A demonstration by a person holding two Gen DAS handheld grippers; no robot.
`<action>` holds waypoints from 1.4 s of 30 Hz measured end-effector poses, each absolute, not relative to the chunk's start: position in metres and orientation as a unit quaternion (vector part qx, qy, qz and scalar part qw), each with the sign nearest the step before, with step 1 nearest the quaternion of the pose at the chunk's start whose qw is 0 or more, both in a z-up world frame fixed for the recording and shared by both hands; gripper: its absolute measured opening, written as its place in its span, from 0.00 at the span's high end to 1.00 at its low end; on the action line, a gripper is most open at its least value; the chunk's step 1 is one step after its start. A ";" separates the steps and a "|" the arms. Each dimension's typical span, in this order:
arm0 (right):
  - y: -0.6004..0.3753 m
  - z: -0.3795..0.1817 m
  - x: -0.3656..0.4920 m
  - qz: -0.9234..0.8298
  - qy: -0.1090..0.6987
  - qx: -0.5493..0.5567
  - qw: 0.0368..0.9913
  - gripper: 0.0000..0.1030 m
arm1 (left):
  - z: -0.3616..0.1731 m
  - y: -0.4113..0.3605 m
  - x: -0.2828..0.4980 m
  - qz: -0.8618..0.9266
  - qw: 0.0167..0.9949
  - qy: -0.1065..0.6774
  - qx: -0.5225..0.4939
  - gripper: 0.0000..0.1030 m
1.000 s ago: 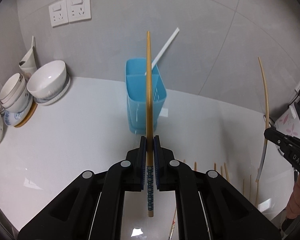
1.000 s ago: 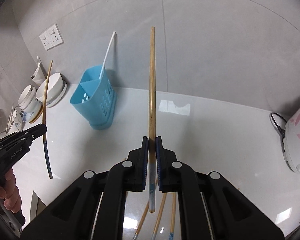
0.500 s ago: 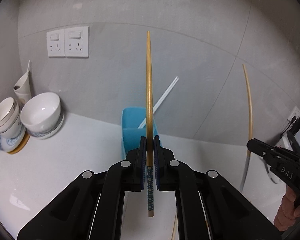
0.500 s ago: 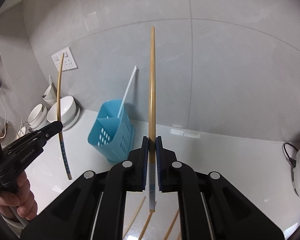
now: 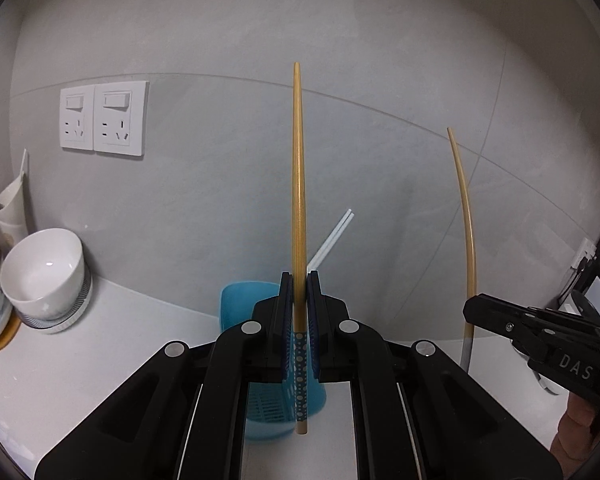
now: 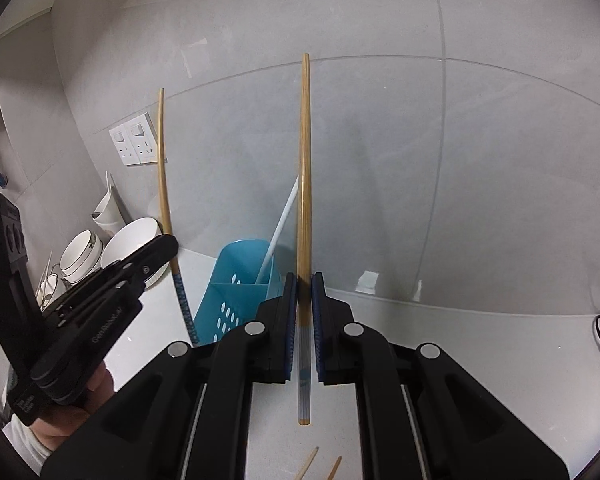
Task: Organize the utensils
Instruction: 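Lift the blue-patterned chopstick and carry it to the blue holder cup, then drop the chopstick into the blue holder cup and open the right tool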
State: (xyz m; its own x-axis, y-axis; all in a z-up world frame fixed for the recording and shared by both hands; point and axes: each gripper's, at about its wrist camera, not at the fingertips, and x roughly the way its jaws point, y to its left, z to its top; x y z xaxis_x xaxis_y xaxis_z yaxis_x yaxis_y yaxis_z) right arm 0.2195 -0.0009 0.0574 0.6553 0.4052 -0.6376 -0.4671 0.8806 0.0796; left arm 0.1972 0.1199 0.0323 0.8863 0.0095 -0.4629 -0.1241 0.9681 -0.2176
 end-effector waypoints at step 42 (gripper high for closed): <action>0.020 0.020 0.227 0.272 0.350 -0.028 0.896 0.93 | -0.015 0.141 0.189 0.096 0.935 0.321 -0.116 0.06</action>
State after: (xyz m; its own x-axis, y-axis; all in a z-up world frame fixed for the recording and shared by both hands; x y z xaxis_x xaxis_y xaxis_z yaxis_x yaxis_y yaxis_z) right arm 0.2268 0.0195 0.0201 0.6067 0.4682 -0.6424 -0.5075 0.8502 0.1404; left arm 0.1886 0.1407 -0.0149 0.7759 0.1043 -0.6222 -0.2529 0.9549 -0.1554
